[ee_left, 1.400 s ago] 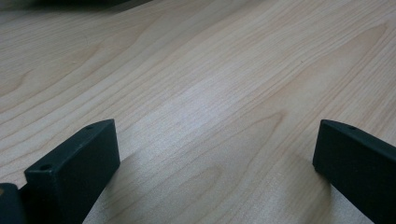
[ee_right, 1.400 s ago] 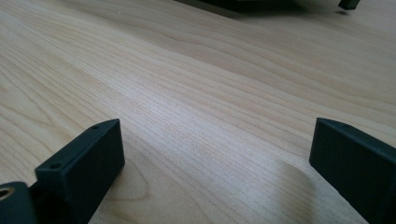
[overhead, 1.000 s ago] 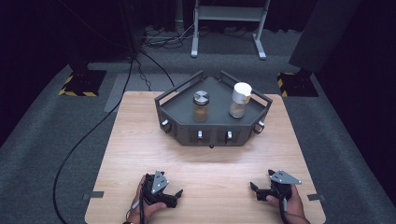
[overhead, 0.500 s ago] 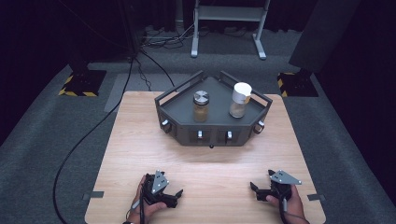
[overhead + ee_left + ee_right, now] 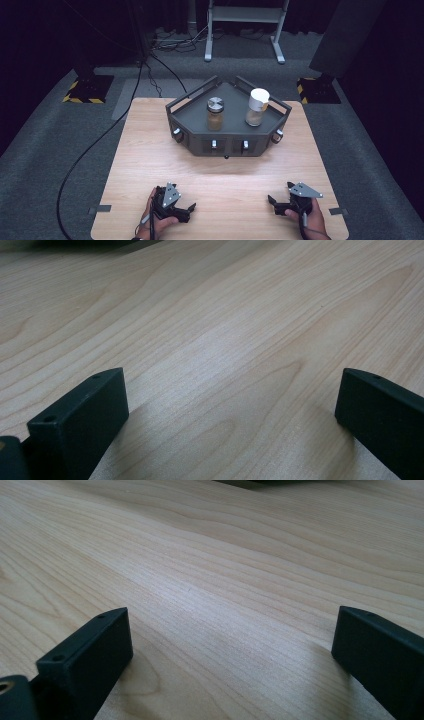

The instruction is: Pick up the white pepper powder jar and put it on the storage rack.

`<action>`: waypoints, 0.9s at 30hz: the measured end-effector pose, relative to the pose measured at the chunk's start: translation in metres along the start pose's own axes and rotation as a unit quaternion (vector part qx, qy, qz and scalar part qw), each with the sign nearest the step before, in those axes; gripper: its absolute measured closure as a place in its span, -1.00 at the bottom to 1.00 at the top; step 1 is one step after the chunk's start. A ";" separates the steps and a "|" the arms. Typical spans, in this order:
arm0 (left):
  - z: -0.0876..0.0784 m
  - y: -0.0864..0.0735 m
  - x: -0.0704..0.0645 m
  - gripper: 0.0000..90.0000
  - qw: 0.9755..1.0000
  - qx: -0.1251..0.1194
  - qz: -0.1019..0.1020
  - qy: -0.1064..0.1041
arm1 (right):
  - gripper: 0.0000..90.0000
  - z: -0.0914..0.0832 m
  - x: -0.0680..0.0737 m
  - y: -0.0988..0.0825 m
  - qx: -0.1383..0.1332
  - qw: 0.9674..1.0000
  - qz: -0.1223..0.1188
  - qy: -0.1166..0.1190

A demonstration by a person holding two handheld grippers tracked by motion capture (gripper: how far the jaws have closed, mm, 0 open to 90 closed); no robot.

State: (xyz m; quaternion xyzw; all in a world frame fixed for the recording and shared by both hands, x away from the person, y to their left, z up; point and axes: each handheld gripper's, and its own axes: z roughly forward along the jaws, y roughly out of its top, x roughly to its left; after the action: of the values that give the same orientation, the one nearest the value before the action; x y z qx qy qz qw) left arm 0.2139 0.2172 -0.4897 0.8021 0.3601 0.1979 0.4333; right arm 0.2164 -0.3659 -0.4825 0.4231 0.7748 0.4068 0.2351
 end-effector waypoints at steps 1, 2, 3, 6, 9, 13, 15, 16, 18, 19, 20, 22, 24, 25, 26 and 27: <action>0.000 0.000 0.000 -0.99 1.000 0.000 0.000 0.000 | -0.94 0.000 0.000 0.000 0.000 1.000 0.000 0.000; 0.000 0.000 0.000 -0.99 1.000 0.000 0.000 0.000 | -0.94 0.000 0.000 0.000 0.000 1.000 0.000 -0.001; 0.000 0.000 0.000 -0.99 1.000 0.000 0.000 0.000 | -0.95 0.000 0.000 0.000 0.000 1.000 0.000 -0.001; 0.000 0.000 0.000 -0.99 1.000 0.000 0.000 0.000 | -0.94 0.000 0.000 0.000 0.000 1.000 0.000 0.000; 0.000 0.000 0.000 -0.99 1.000 0.000 0.000 0.000 | -0.94 0.000 0.000 0.000 0.000 1.000 0.000 0.000; 0.000 0.000 0.000 -0.99 1.000 0.000 0.000 0.000 | -0.95 0.000 0.000 0.000 0.000 1.000 0.000 -0.001; 0.000 0.000 0.000 -0.99 1.000 0.000 0.000 0.000 | -0.95 0.000 0.001 0.000 0.000 1.000 0.001 -0.002; 0.000 0.000 0.000 -0.99 1.000 0.000 0.000 0.000 | -0.95 0.000 0.001 0.000 0.000 1.000 0.001 -0.002; 0.000 0.000 0.000 -0.99 1.000 0.000 0.000 0.000 | -0.95 0.000 0.001 0.000 0.000 1.000 0.001 -0.002; 0.000 0.000 0.000 -0.99 1.000 0.000 0.000 0.000 | -0.95 0.000 0.001 0.000 0.000 1.000 0.001 -0.002; 0.000 0.000 0.000 -0.99 1.000 0.000 0.000 0.000 | -0.95 0.000 0.001 0.000 0.000 1.000 0.001 -0.002; 0.000 0.000 0.000 -0.99 1.000 0.000 0.000 0.000 | -0.95 0.000 0.001 0.000 0.000 1.000 0.001 -0.002; 0.000 0.000 0.000 -0.99 1.000 0.000 0.000 0.000 | -0.95 0.000 0.000 0.000 0.001 1.000 0.000 0.000; 0.000 0.000 0.000 -0.99 1.000 0.000 0.000 0.001 | -0.96 0.000 -0.001 0.000 0.001 1.000 0.001 0.001; 0.000 0.000 -0.001 -0.99 1.000 0.000 -0.001 0.001 | -0.96 0.000 -0.001 0.001 0.001 1.000 0.002 0.000; 0.000 0.000 -0.001 -0.99 1.000 0.000 -0.001 0.001 | -0.96 0.000 0.000 0.000 0.001 1.000 0.002 -0.002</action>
State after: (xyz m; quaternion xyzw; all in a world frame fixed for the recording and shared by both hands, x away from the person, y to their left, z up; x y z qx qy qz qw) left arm 0.2135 0.2167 -0.4896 0.8016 0.3614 0.1986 0.4329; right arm 0.2164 -0.3658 -0.4822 0.4259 0.7736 0.4060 0.2351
